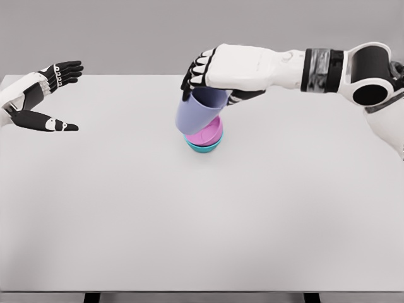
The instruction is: Stacking bowl and cup with both arms
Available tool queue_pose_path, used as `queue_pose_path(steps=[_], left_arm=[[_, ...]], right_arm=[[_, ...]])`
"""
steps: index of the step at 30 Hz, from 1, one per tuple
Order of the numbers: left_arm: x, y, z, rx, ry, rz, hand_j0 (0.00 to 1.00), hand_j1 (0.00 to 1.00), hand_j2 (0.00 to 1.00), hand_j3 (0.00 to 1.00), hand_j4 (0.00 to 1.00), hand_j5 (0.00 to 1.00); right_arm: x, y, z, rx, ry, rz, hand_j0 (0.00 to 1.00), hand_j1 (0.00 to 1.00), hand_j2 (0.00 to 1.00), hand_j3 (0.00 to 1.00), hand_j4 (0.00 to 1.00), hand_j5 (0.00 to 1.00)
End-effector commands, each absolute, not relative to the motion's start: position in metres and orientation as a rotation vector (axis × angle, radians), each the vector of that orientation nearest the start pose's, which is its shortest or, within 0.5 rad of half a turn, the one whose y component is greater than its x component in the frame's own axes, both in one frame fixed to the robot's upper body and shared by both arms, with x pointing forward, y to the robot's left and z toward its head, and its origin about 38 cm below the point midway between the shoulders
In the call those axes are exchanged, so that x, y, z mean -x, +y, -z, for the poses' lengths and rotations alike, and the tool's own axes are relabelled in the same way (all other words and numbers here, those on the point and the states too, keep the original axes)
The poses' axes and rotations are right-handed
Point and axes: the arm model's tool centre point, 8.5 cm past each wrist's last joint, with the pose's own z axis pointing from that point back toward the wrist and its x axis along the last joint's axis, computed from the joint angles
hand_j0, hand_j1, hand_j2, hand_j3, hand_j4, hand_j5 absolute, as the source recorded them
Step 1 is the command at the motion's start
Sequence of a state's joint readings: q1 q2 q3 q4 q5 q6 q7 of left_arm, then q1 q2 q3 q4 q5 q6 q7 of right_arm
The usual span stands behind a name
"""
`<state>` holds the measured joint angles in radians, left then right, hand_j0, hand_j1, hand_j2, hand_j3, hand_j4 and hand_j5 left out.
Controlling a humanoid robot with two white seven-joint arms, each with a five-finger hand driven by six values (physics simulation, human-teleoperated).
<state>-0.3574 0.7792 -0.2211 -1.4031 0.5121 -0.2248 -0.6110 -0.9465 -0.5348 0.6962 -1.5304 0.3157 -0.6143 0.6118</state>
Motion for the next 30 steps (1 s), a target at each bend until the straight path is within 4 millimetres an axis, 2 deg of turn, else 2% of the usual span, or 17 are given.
queue_pose_path(steps=[1,3,8,21,30], left_arm=[[-0.422,0.388,-0.221,0.173,-1.661,0.9,1.0,1.0,1.0,1.0,1.0,1.0],[-0.422,0.388,-0.221,0.173,-1.661,0.9,1.0,1.0,1.0,1.0,1.0,1.0],[-0.422,0.388,-0.221,0.173,-1.661,0.9,1.0,1.0,1.0,1.0,1.0,1.0],[-0.422,0.388,-0.222,0.173,-1.662,0.9,1.0,1.0,1.0,1.0,1.0,1.0],[-0.422,0.387,-0.222,0.174,-1.663,0.902,1.0,1.0,1.0,1.0,1.0,1.0]], right_arm=[[-0.451,-0.143,-0.314,-0.324,2.099,2.599,0.66,0.66,0.66,0.66,0.66,0.66],[-0.459,-0.145,-0.308,-0.326,2.103,2.635,0.66,0.66,0.66,0.66,0.66,0.66],[-0.462,-0.129,-0.304,-0.312,2.056,2.647,0.66,0.66,0.66,0.66,0.66,0.66],[-0.478,-0.139,-0.297,-0.382,2.024,2.722,0.66,0.66,0.66,0.66,0.66,0.66],[-0.479,-0.134,-0.293,-0.382,2.001,2.732,0.66,0.66,0.66,0.66,0.66,0.66]])
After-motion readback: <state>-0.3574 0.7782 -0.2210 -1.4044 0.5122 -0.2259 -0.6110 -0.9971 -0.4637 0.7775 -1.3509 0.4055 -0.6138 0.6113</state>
